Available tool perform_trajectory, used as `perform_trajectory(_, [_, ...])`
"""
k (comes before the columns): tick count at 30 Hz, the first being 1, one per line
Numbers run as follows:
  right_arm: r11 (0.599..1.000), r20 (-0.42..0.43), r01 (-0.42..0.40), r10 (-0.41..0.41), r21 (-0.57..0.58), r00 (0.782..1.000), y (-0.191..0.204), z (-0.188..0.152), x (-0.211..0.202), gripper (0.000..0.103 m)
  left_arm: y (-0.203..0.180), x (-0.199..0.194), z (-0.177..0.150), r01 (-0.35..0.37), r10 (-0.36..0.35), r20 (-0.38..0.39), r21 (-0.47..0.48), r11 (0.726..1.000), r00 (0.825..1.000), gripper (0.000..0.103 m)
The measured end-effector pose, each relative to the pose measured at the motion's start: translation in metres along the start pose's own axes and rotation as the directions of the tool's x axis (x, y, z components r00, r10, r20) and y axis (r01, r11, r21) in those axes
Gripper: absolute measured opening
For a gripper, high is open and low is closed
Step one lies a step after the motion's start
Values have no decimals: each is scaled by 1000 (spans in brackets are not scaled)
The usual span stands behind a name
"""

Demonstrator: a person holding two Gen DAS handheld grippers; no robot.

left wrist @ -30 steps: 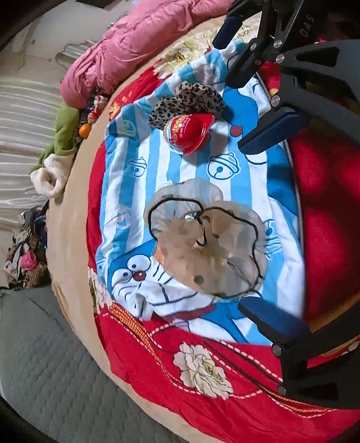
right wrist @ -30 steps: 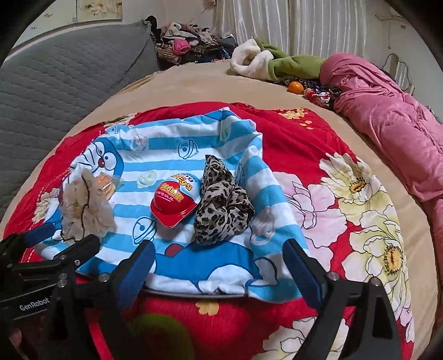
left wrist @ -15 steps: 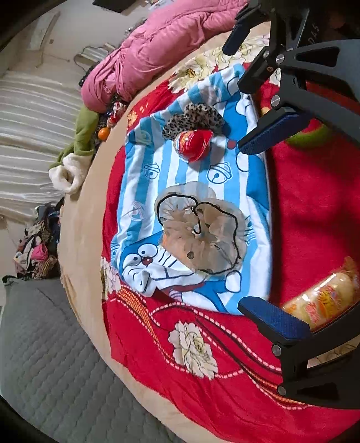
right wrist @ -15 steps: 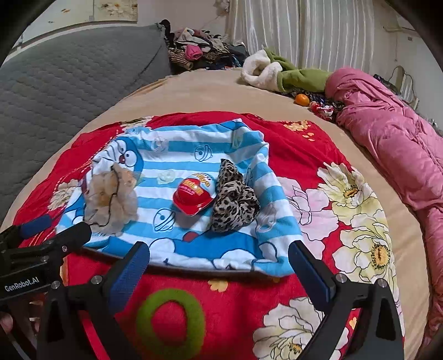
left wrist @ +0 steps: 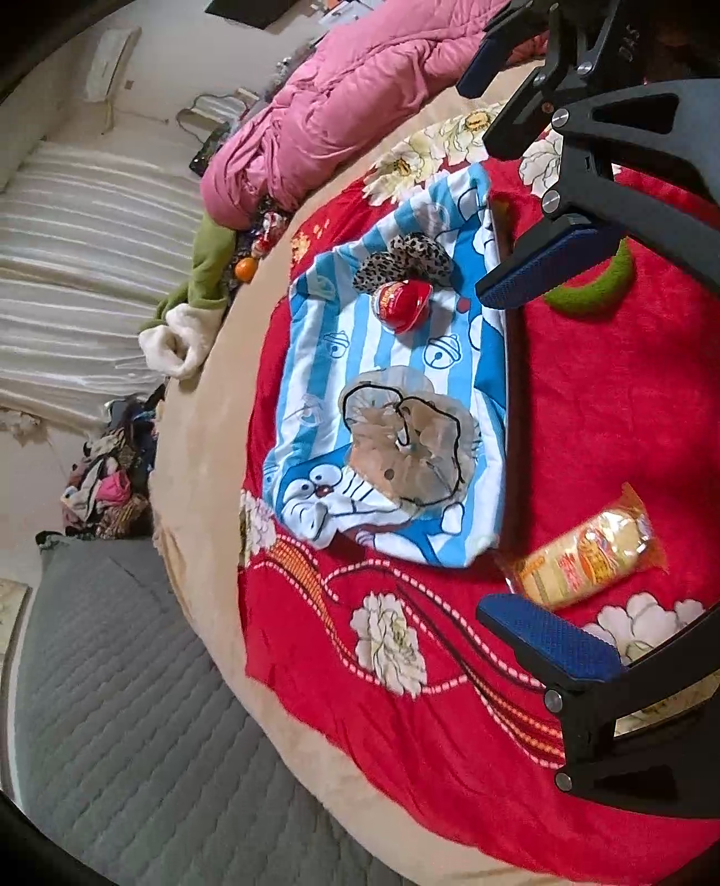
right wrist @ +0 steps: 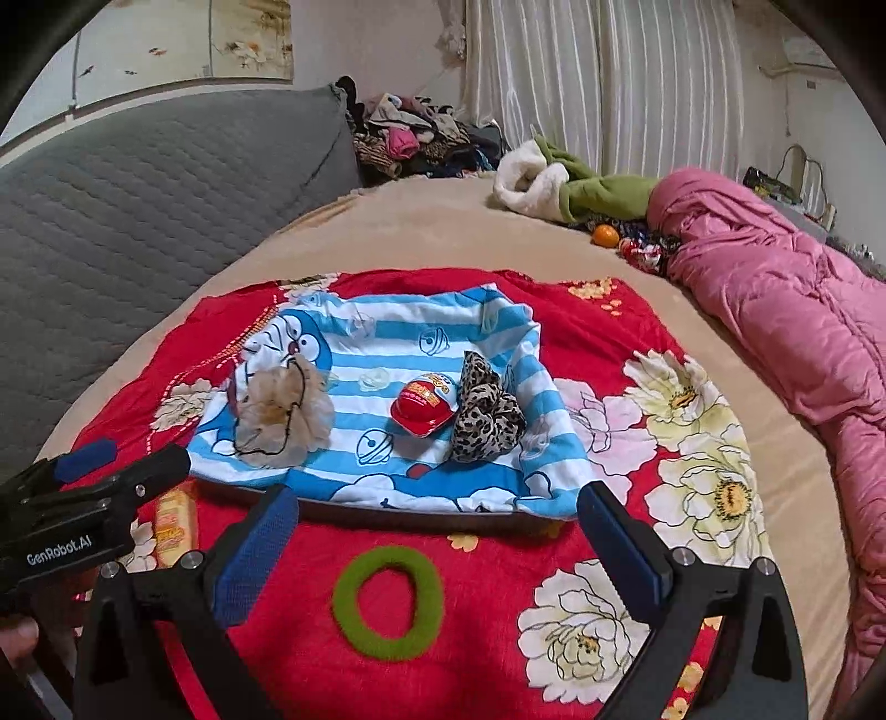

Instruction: Organize objects

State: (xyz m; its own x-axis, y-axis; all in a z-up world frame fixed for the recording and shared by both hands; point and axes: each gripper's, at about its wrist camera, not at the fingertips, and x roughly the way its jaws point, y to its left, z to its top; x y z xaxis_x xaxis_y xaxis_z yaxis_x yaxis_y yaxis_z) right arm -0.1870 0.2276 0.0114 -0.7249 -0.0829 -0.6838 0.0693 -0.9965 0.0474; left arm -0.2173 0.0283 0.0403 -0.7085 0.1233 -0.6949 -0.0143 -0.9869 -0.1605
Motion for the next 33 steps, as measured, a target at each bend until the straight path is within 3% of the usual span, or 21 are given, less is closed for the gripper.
perform_trajectory(33, [995, 168, -52, 65, -85, 984, 56, -21, -119, 102, 26, -128, -27, -51, 47, 164, 16, 999, 985, 102])
